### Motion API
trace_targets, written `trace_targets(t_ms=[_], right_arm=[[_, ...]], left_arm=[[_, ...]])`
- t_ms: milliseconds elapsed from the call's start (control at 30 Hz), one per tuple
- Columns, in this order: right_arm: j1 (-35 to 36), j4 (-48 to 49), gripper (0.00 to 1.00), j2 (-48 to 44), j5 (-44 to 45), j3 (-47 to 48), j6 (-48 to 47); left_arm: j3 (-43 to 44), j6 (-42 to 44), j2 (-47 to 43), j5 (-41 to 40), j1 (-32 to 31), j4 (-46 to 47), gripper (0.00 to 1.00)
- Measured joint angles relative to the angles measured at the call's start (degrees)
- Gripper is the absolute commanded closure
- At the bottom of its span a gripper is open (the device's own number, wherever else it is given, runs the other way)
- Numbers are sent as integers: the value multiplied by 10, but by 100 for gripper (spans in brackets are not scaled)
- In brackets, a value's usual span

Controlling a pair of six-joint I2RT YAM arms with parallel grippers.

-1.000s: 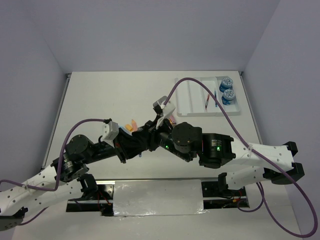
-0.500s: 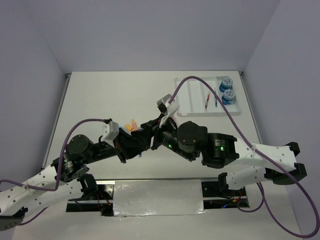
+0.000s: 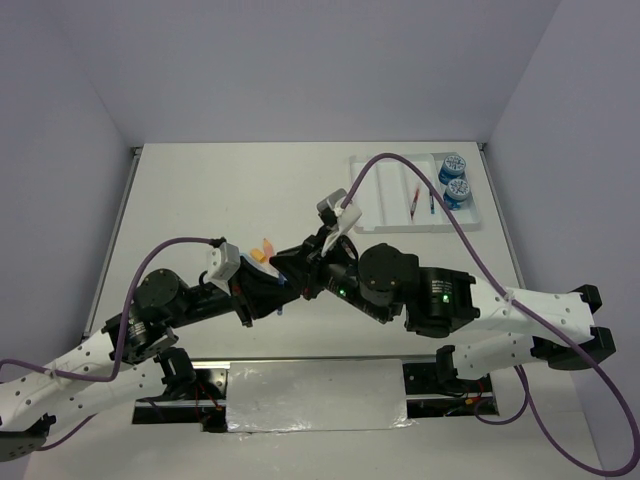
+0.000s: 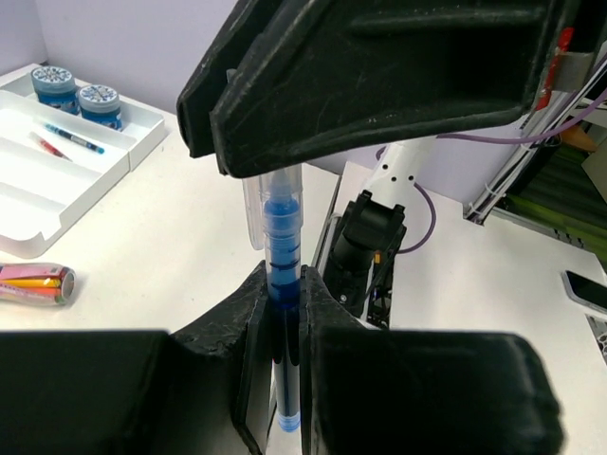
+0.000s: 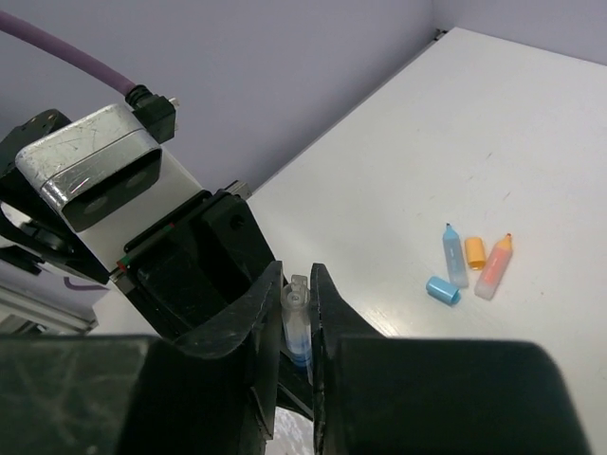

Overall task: Sort the stationery into containers
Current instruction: Close the pen cap on the pen.

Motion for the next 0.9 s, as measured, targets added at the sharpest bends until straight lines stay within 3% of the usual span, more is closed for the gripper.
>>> trace_targets(t_ms=[200, 567, 900], right_arm=[[0, 20, 100, -6, -1, -26, -2], [-5, 264, 100, -89, -24, -246, 15], [-13, 388, 100, -86, -23, -296, 31]], left_arm=[[6, 2, 0, -5, 0, -29, 100], [29, 18, 3, -5, -4, -111, 100], [83, 42, 24, -22, -4, -165, 100]])
